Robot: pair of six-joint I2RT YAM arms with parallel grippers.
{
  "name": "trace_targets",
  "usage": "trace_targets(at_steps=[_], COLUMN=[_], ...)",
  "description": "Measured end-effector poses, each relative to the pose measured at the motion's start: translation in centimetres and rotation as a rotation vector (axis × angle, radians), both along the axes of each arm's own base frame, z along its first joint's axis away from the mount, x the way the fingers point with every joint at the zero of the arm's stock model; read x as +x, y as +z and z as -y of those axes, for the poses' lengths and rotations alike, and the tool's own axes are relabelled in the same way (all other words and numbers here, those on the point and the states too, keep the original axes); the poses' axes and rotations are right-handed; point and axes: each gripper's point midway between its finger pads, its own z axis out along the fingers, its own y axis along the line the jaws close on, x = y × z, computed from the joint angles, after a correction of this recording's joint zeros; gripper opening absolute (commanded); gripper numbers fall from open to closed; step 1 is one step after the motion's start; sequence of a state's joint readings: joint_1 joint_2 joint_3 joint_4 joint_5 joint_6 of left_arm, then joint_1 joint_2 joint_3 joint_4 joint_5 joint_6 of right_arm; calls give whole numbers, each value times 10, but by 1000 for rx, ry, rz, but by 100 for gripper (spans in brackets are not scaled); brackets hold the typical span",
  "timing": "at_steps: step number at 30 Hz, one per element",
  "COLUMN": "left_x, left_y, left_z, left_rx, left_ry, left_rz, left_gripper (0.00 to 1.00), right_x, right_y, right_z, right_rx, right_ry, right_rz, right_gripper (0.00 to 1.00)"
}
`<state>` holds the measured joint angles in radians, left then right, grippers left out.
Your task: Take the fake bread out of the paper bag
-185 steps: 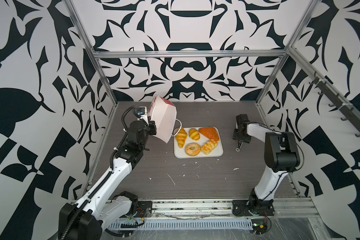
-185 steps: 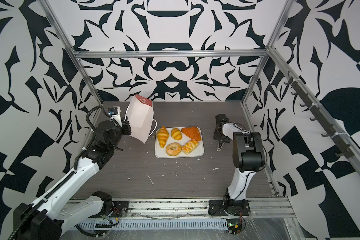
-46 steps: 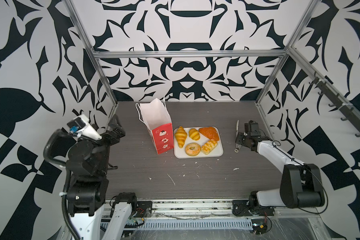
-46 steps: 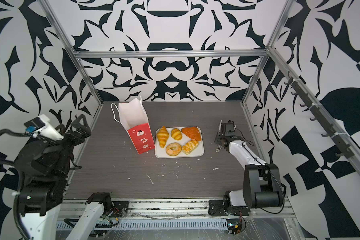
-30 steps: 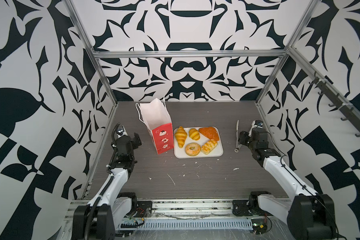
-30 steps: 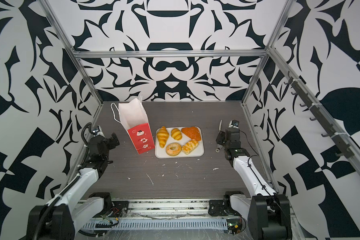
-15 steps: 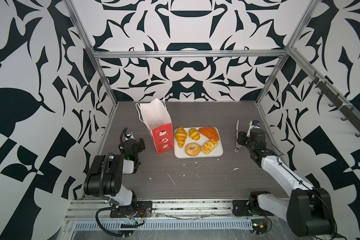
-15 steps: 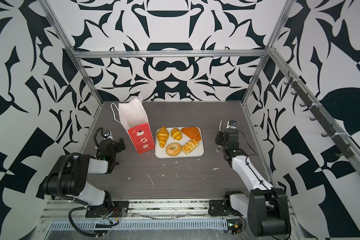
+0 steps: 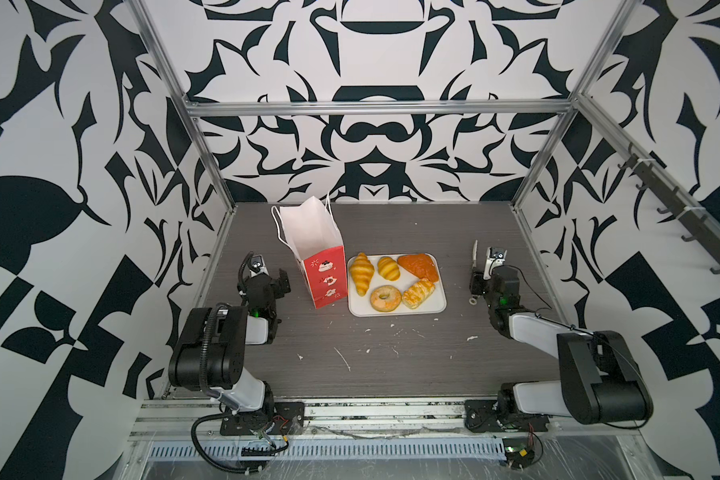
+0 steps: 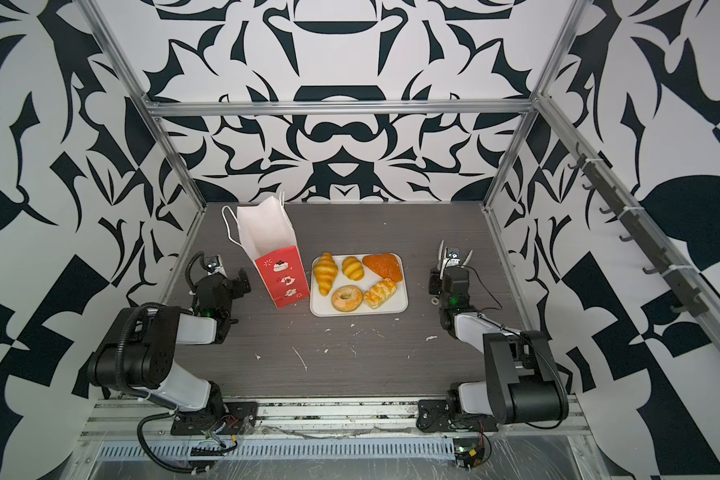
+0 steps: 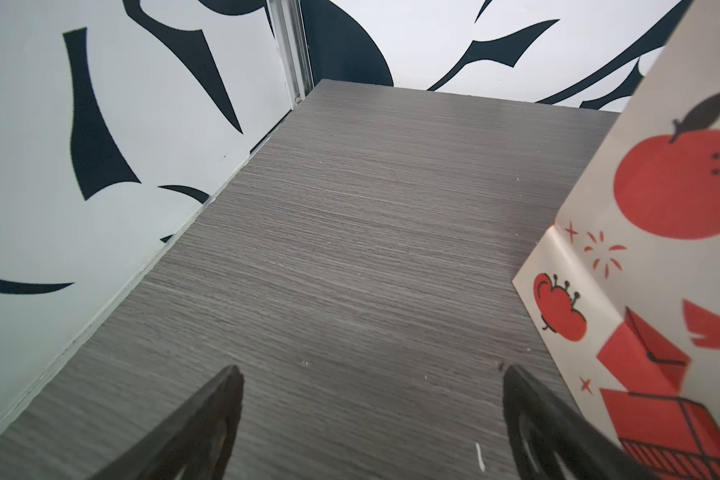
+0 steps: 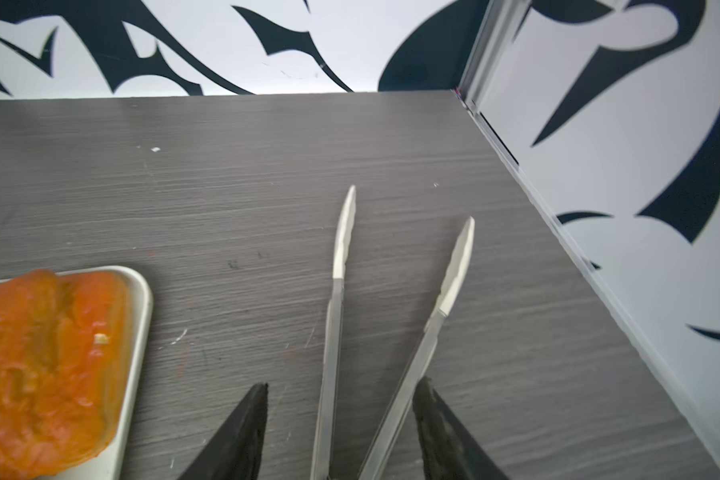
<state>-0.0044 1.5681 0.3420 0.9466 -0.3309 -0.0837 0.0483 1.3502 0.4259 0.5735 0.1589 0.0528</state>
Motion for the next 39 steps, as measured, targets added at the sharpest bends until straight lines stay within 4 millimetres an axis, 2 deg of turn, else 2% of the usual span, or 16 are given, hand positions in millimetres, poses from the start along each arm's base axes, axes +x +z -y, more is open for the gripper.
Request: trace_targets(at_steps=[6, 8, 10, 14, 15, 16, 19, 22, 26, 27, 39], left_x=[0, 0, 1, 1, 1, 1, 1, 1, 1, 1, 1], left_y=[1, 1, 2, 2, 2, 2, 2, 2, 2, 2, 2], left_z=[0, 0, 0, 0, 0, 0, 0, 0, 0, 0, 0], left_rx=[0, 0, 0, 0, 0, 0, 0, 0, 0, 0, 0], left_ry=[0, 0, 0, 0, 0, 0, -1, -1, 0, 0, 0], left_rz=[3, 5, 7, 7, 7, 7, 7, 7, 7, 7, 7], left_gripper=[99, 99, 99, 99, 99, 99, 99, 100, 99, 99, 99], right_x=[1, -1, -5, -6, -7, -8, -9, -8, -7, -7, -3], right_y=[4, -8, -31, -51, -55, -56, -51, -45, -39, -38, -33], right_z=[-2, -2, -5, -10, -12, -13, -18, -24, -26, -25, -7], right_rx=[0, 0, 1, 2, -2, -5, -14, -33, -59, -64, -110], right_ry=[16, 17, 31, 61, 66, 72, 85, 100, 87, 80, -27], right_rz=[39, 42, -11, -35, -39, -38, -6, 26, 52, 57, 57], right_gripper=[60, 59, 58, 57, 59, 75, 83, 85, 92, 100, 100])
